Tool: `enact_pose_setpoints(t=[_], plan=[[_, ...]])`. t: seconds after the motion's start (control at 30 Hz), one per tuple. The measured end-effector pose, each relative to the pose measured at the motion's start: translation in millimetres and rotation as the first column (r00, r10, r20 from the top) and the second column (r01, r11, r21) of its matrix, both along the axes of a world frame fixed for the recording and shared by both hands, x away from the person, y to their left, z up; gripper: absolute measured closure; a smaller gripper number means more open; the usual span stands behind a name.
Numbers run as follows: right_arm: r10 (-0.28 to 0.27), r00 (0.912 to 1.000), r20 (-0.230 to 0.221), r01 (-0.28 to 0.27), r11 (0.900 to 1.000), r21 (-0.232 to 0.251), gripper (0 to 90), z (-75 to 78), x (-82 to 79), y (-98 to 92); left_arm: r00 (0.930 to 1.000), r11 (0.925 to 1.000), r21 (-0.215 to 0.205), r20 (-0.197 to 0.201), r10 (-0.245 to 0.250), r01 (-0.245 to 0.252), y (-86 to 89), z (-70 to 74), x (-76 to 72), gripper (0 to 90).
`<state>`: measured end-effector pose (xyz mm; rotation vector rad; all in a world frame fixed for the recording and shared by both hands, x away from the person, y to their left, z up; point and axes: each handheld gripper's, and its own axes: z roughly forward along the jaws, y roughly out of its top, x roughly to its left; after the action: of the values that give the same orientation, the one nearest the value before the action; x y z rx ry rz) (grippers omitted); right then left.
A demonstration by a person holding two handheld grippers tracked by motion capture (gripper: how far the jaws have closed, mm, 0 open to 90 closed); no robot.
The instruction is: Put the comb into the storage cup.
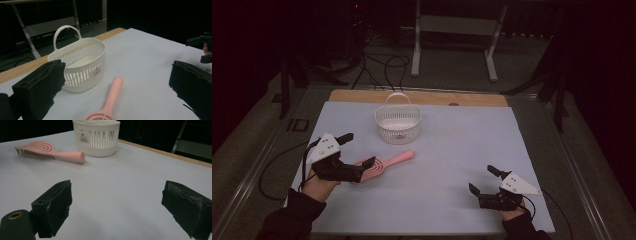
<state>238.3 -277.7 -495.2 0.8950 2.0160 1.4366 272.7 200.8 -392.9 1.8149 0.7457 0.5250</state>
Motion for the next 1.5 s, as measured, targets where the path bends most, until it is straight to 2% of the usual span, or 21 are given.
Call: enact_pose_setpoints(t=[0.13,0.23,0.47,0.8,1.13,1.33,1.5], plan=[[-0.001,1.0000,-0.008,0.001,1.000,0.004,9.1,-0.6,0.2,0.2,0.9999,1.0000,-0.003,-0.013,-0.004,0.004,-8.1,1.4,7.1,0.0],[0.002,1.0000,-0.003,-0.002,1.000,0.005,9.1,-0.2,0.1,0.1,0.9999,1.0000,0.009,-0.013,0.003,-0.003,-14.0,2.8,12.4,0.0],[0.003,0.9999,-0.010,-0.003,1.000,0.011,9.2,-0.7,0.7,-0.4,0.9985,0.9994,0.035,-0.053,0.007,-0.005,-29.8,4.7,25.2,0.0],[0.010,0.9999,-0.010,-0.010,1.000,0.018,9.2,-0.5,0.5,-0.2,0.9966,0.9990,0.041,-0.079,0.022,-0.018,-51.4,-2.0,41.5,0.1],[0.016,0.9998,-0.010,-0.016,1.000,0.021,9.2,-0.4,0.1,0.0,0.9923,0.9968,0.078,-0.122,0.022,-0.012,-70.0,-19.6,51.7,3.3],[0.023,0.9996,-0.015,-0.023,1.000,0.020,9.3,-0.6,-0.1,0.6,0.9899,0.9971,0.074,-0.142,-0.004,0.015,-79.7,-34.5,56.5,10.6],[0.023,0.9996,-0.015,-0.023,0.999,0.024,9.3,-0.6,-0.1,0.1,0.9841,0.9969,0.079,-0.178,0.006,0.008,-85.7,-43.4,62.9,15.1]])
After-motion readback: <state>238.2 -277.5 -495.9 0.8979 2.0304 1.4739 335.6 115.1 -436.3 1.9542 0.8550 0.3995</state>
